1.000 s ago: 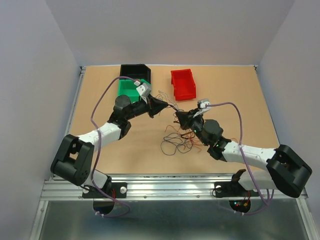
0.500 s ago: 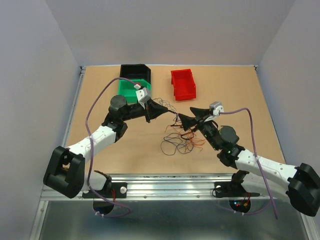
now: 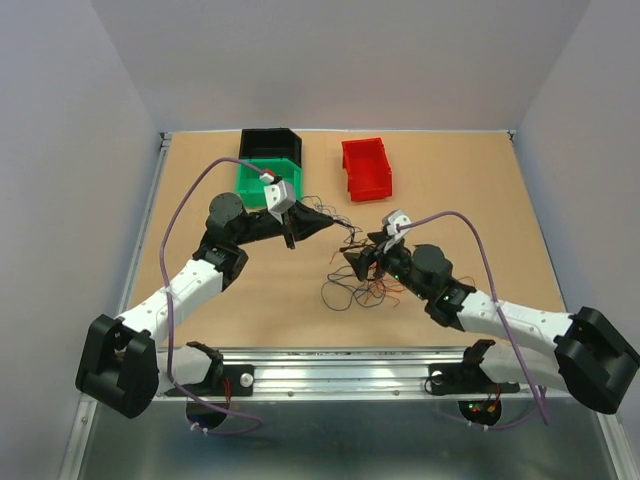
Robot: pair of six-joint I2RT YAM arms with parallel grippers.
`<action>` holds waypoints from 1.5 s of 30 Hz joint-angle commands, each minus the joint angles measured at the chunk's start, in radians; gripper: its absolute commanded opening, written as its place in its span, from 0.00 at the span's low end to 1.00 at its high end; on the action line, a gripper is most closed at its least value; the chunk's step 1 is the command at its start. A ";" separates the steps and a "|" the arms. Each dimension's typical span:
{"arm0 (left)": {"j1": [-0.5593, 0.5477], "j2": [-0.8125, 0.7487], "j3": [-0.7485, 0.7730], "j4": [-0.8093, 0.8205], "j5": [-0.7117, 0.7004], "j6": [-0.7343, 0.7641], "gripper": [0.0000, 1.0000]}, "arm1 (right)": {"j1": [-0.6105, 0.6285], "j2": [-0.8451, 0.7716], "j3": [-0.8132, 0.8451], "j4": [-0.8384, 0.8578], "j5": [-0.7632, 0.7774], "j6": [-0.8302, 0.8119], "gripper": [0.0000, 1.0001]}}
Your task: Untangle the cables
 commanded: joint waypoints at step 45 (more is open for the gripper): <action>0.015 -0.033 0.010 -0.002 0.068 0.006 0.00 | 0.006 0.326 0.150 0.354 0.073 -0.027 0.64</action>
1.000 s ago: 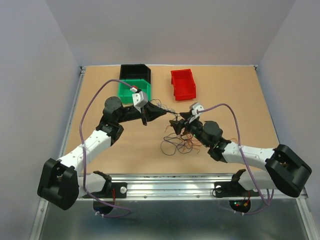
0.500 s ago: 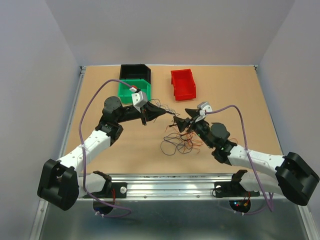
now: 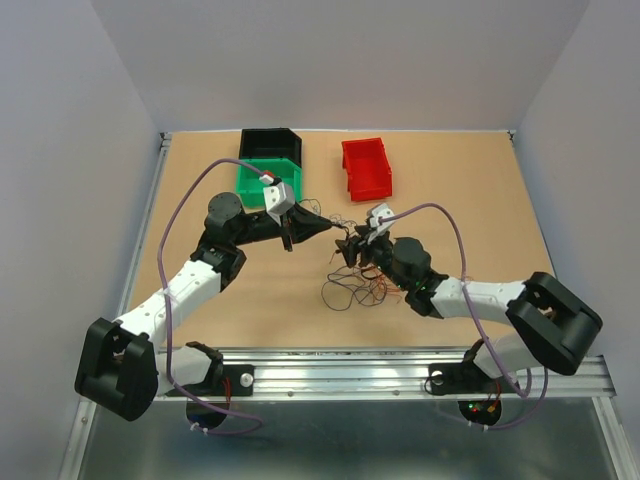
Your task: Untangle the cables
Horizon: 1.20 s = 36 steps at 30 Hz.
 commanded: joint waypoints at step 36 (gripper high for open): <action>0.546 -0.166 0.883 -0.612 -0.477 -0.188 0.00 | -0.424 -0.149 -0.166 -0.035 0.361 0.469 0.08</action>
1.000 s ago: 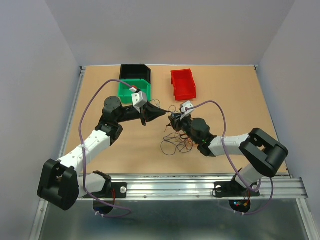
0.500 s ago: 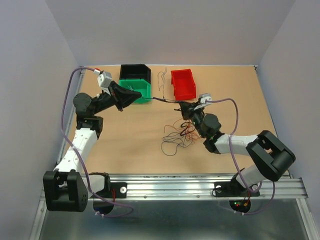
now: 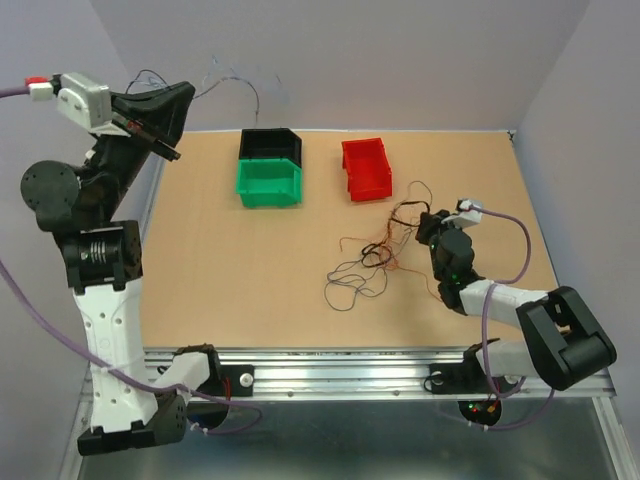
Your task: Untangle the cables
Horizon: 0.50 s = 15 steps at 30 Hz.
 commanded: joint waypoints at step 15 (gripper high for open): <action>0.002 0.055 -0.193 0.147 -0.041 -0.004 0.00 | -0.062 -0.404 -0.109 -0.234 -0.154 -0.035 0.92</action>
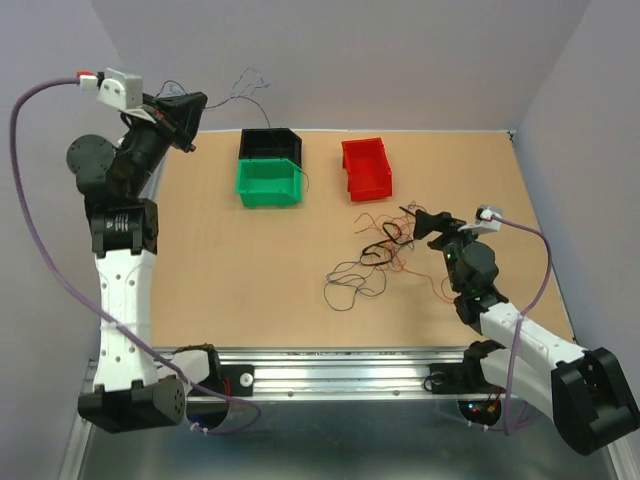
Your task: Untangle the cables
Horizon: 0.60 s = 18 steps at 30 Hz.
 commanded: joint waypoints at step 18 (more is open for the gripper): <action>-0.291 0.054 -0.426 0.272 0.447 0.198 0.00 | 0.012 0.182 0.105 0.258 -0.856 -0.113 0.96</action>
